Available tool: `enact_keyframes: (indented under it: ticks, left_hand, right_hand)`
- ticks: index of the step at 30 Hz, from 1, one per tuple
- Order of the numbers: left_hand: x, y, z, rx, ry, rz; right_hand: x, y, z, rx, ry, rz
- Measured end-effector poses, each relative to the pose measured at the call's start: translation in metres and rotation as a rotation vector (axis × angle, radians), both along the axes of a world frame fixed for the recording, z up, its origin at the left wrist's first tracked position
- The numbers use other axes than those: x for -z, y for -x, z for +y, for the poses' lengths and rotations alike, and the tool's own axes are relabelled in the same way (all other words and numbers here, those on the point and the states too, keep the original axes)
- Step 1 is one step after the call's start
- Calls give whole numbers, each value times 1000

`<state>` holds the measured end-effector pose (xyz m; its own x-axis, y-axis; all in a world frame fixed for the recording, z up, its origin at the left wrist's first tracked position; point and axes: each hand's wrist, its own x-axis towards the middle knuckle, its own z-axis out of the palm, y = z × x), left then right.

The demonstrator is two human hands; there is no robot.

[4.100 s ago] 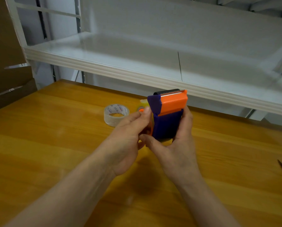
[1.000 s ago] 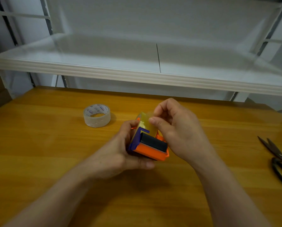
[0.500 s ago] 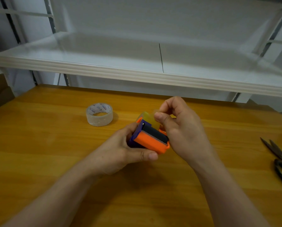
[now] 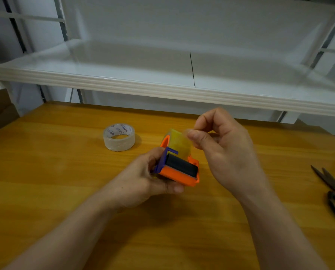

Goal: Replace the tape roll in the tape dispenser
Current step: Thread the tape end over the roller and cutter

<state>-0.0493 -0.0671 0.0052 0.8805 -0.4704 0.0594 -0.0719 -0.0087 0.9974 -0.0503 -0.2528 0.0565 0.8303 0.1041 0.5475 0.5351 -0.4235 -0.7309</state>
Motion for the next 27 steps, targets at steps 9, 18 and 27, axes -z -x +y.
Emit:
enact_keyframes:
  ticks: [9,18,27]
  left_hand:
    - [-3,1,0,33,-74,-33]
    - [-3,1,0,23,-86,-47]
    - [-4,2,2,10,-69,-66]
  right_hand:
    - [1,0,0,-6,75,18]
    - [3,-3,1,65,110,-10]
    - [2,1,4,-47,74,-21]
